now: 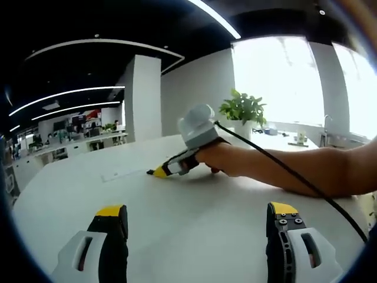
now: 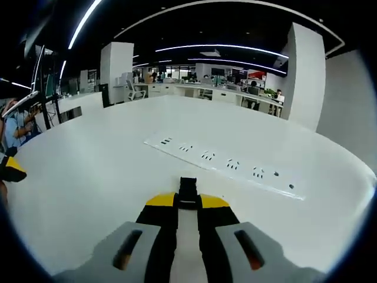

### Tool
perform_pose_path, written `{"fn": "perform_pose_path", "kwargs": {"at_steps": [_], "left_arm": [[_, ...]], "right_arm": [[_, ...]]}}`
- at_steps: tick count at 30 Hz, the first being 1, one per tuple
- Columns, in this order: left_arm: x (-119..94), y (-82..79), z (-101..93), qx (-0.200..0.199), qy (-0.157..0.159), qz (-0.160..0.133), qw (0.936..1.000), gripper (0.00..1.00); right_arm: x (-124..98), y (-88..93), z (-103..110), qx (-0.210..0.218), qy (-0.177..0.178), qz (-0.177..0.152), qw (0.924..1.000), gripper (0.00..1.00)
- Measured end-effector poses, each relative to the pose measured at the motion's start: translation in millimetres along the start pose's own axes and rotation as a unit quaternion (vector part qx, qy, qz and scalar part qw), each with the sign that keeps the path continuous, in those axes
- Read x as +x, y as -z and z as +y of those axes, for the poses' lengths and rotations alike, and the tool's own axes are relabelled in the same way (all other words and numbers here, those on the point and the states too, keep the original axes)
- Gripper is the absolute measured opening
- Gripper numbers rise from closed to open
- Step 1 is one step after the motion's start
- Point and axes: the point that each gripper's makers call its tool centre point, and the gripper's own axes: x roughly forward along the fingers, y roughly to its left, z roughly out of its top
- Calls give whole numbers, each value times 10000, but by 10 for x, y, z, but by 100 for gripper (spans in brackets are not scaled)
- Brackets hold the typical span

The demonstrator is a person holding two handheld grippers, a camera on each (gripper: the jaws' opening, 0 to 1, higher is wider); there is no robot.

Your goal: Snap the two parts of the plastic buckle together until the buckle closes and remains connected.

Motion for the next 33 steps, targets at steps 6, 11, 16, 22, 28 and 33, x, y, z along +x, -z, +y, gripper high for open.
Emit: {"fn": "perform_pose_path", "kwargs": {"at_steps": [6,11,16,22,28,33], "left_arm": [[-8,8,-5,-24,10,-5,10000,99],[-4,17,16,-39,-10,3,10000,99],[2,12,17,-41,-2,-2,10000,99],[3,20,22,-57,-18,8,10000,99],[17,95,91,-86,-150,169,9997,99],[-5,103,162,39,-306,218,9993,99]], "right_arm": [[-1,-16,-33,-124,67,-48,9999,12],[-18,-105,-78,-100,192,-261,9994,42],[-31,-289,-145,-187,497,-749,9958,100],[-77,-434,-66,-313,377,-923,9945,100],[-70,-406,-77,-437,328,-740,9958,100],[-130,-479,-129,-363,359,-940,9943,100]]}}
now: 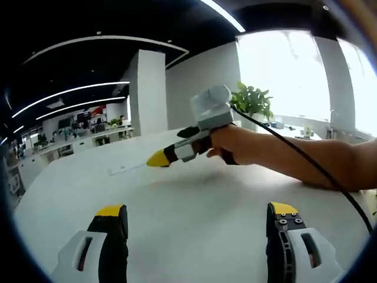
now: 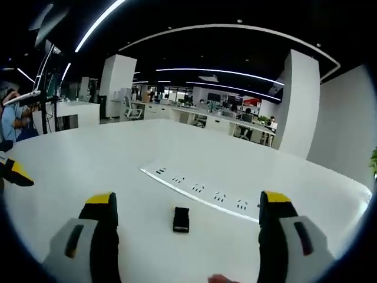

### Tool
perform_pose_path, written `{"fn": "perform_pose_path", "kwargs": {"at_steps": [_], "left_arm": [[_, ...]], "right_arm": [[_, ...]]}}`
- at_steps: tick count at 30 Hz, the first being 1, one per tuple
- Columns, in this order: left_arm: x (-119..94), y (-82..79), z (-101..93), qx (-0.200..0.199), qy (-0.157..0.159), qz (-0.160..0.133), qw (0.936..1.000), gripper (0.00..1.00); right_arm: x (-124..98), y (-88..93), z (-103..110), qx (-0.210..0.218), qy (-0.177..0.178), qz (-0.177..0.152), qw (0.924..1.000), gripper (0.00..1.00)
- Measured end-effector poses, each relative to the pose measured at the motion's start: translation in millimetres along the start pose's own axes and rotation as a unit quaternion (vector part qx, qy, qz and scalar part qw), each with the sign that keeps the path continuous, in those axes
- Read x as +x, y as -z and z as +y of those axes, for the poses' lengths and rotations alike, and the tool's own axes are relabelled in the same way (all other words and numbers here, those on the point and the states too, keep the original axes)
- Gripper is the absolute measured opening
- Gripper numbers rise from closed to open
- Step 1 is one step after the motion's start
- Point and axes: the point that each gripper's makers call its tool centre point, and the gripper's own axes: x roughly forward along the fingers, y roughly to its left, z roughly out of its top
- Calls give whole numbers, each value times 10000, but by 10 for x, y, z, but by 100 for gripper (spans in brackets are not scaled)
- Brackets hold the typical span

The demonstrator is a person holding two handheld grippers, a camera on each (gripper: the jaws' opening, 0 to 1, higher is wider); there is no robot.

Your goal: Snap the two parts of the plastic buckle together until the buckle closes and remains connected.

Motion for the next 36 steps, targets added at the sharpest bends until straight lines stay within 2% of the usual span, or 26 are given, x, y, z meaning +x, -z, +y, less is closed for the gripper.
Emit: {"fn": "perform_pose_path", "kwargs": {"at_steps": [3,9,12,15,18,20,22,24,29,31,32,36], "left_arm": [[-9,-8,13,77,20,10,10000,99],[-9,-86,-9,226,164,-173,9995,99],[-1,-78,-13,227,216,-145,9994,99],[5,-83,4,157,275,-148,9994,98],[6,-72,11,38,365,-131,9992,99],[11,-48,-18,-15,435,-93,9990,99],[14,-51,-22,170,365,-96,9991,99],[17,-58,-30,186,370,-88,9991,99],[0,-76,-8,42,354,-114,9993,97],[-9,-69,4,37,318,-114,9994,96],[-13,-65,14,66,300,-97,9995,96],[-25,-73,33,38,275,-122,9995,98]], "right_arm": [[10,7,-5,19,-3,-10,10000,100],[-55,-16,5,21,38,-110,9999,100],[-119,-19,44,-47,39,-155,9999,100],[-134,-49,-14,-31,74,-255,9996,100],[-163,-101,-38,-53,179,-465,9987,94],[-190,-66,0,-200,198,-433,9987,93],[-198,-44,20,-200,166,-415,9988,93],[-228,-42,53,-238,189,-415,9987,93],[-288,3,107,-191,176,-312,9992,94],[-296,23,128,-148,123,-275,9994,92],[-298,23,135,-134,100,-236,9996,88],[-377,-38,158,-16,61,-296,9995,89]]}}
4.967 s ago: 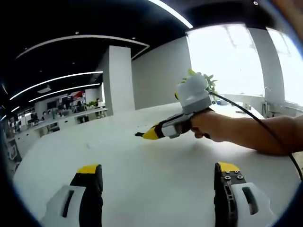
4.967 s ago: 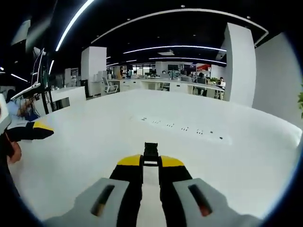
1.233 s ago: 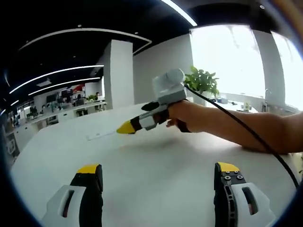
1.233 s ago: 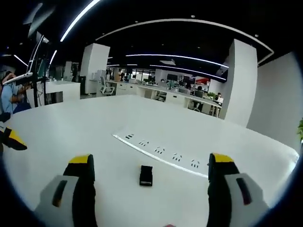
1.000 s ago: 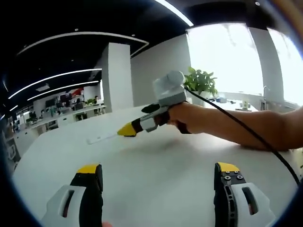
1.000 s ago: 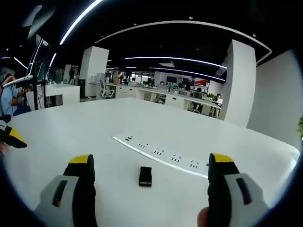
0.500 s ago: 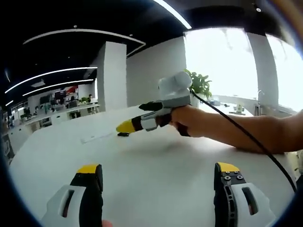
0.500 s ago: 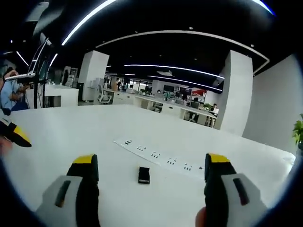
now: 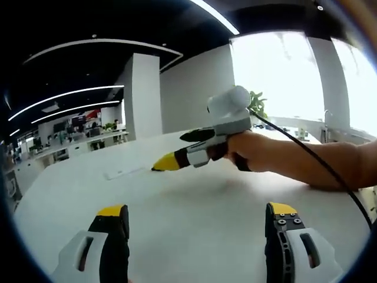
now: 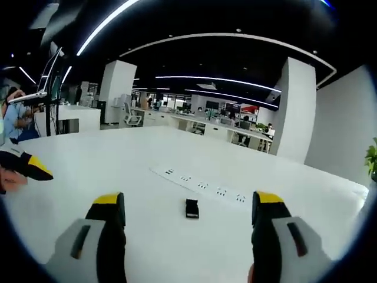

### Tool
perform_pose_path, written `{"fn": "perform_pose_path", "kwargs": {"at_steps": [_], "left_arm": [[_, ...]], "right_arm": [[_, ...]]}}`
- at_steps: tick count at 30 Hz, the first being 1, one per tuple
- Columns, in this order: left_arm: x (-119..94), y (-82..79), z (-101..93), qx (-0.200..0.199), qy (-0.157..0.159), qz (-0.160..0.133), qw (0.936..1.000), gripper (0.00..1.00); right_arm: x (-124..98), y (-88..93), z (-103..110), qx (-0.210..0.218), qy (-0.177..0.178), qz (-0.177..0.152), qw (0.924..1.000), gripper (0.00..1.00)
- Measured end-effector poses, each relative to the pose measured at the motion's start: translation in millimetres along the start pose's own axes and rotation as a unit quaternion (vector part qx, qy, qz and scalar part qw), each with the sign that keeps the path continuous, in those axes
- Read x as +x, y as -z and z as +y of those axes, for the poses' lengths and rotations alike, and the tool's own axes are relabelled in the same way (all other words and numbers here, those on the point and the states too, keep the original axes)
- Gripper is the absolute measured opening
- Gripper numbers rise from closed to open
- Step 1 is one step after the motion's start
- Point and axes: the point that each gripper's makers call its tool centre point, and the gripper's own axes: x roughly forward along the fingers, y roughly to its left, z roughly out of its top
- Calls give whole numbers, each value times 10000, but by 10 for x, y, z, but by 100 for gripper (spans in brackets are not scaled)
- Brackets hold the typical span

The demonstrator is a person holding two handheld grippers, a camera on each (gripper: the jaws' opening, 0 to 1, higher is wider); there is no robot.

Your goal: Snap the two parts of the plastic buckle together until the buckle closes and remains connected.

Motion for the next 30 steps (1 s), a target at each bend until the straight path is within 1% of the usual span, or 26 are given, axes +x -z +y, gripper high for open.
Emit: {"fn": "perform_pose_path", "kwargs": {"at_steps": [3,9,10,11,13,15,19,24,25,26,28,30], "left_arm": [[-2,-11,5,-7,-15,-51,10000,98],[-6,29,-25,-33,-15,-6,10000,97],[-8,31,-22,-37,-33,0,10000,99],[-14,36,22,-24,-176,14,9998,99],[-14,43,36,26,-189,36,9998,99],[-23,38,70,-82,-214,13,9997,99],[-16,36,68,-102,-175,0,9998,99],[9,65,55,-72,-141,49,9999,99],[8,68,57,-82,-156,52,9998,99],[5,75,109,-125,-310,60,9994,99],[10,87,144,-121,-344,81,9993,99],[1,90,170,-266,-351,67,9990,99]], "right_arm": [[-60,14,13,17,7,16,10000,89],[-145,49,-4,109,9,65,9999,89],[-155,49,-20,100,5,61,9999,89],[-161,45,-21,98,2,50,9999,89],[-255,42,25,84,-1,29,10000,89],[-279,35,-19,66,6,18,10000,89],[-333,64,-72,126,17,38,9999,88],[-446,103,-37,193,13,89,9998,87],[-465,108,-27,197,11,110,9997,87],[-478,103,-16,174,0,113,9998,88],[-506,101,-9,177,3,128,9998,89],[-539,89,-2,166,-12,125,9998,89]]}}
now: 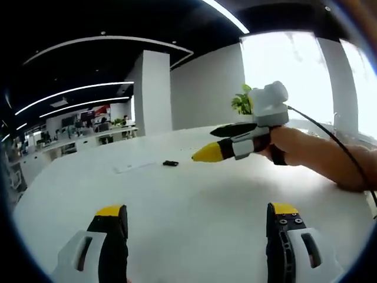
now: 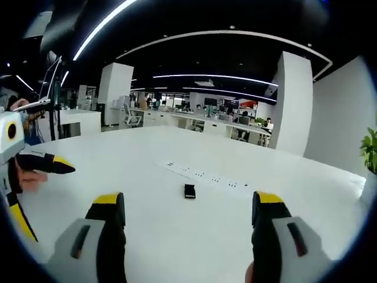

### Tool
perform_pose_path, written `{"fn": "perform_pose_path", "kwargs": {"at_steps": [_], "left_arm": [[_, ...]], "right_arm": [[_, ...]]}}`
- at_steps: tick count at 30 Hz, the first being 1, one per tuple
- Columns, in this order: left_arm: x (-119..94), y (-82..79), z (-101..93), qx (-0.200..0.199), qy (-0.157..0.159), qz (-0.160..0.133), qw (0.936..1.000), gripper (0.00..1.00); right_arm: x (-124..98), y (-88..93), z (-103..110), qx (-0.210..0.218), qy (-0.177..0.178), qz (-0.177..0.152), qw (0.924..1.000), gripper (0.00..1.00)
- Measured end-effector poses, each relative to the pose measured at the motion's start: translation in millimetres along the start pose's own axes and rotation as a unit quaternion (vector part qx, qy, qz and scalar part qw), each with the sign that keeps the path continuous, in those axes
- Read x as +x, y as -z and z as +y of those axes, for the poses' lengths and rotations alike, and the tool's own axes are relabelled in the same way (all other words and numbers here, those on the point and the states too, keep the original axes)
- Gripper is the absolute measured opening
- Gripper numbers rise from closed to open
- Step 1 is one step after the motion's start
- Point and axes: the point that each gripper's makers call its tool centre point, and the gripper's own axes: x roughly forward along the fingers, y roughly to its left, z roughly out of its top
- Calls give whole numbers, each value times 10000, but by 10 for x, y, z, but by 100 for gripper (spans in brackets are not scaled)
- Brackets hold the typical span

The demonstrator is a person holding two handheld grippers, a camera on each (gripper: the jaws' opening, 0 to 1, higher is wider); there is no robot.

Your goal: Snap the two parts of the plastic buckle together until the buckle closes and remains connected.

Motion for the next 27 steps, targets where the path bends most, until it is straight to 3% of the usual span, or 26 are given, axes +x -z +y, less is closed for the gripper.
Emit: {"fn": "perform_pose_path", "kwargs": {"at_steps": [8,19,27], "left_arm": [[-35,-75,23,-92,-15,-165,9998,99],[-90,-30,-87,-82,-26,-110,9999,99],[-149,-45,-124,-202,77,-199,9996,99]], "right_arm": [[-200,-41,63,140,-48,-90,9999,86],[-383,-7,15,242,37,-84,9997,88],[-551,-35,121,257,-29,-145,9996,88]]}}
